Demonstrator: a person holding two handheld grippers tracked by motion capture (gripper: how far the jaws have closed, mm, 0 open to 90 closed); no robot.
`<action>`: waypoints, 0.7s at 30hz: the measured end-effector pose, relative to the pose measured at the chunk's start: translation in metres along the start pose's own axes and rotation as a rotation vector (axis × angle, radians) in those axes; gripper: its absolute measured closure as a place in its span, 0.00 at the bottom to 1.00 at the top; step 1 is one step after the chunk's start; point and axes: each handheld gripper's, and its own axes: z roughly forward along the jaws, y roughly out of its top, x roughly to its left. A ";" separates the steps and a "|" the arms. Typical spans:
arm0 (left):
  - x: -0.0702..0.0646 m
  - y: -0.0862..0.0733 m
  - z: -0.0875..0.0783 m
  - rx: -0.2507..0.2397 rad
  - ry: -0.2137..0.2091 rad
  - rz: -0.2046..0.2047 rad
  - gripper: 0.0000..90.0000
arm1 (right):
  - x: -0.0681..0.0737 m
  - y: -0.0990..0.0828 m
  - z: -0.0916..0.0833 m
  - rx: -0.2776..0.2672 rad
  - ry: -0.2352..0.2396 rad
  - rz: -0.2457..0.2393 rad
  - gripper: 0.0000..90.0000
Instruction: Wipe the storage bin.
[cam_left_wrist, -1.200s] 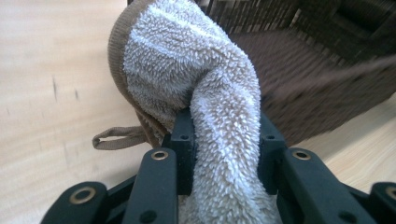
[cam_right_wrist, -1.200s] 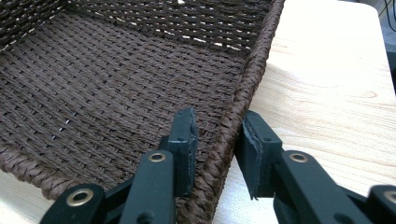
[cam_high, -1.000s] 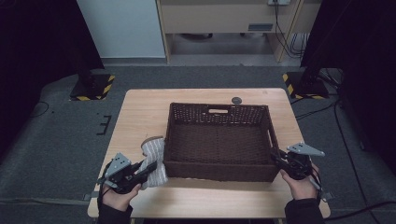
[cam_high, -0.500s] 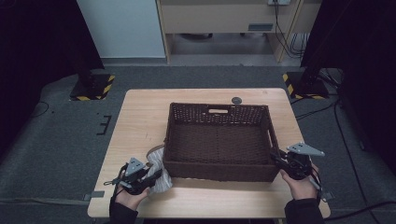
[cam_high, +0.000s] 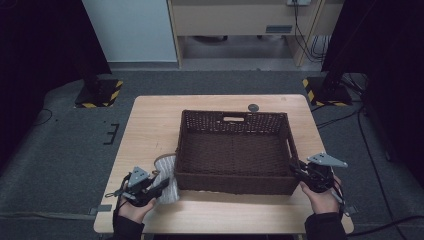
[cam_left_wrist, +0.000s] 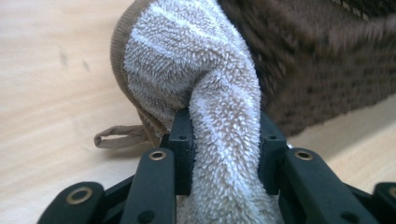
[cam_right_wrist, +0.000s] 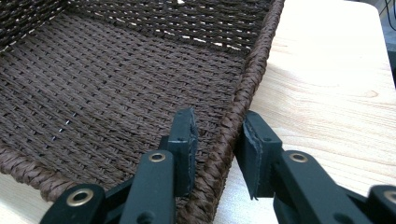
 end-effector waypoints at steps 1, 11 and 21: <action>0.003 0.002 -0.003 -0.011 0.017 -0.005 0.72 | 0.000 0.000 0.000 0.000 0.000 0.000 0.76; 0.042 0.003 -0.013 -0.007 0.135 -0.078 0.72 | -0.001 0.000 0.001 -0.004 -0.001 -0.001 0.75; 0.069 -0.007 -0.004 0.063 0.215 -0.091 0.72 | 0.000 0.000 0.002 -0.005 -0.002 0.006 0.75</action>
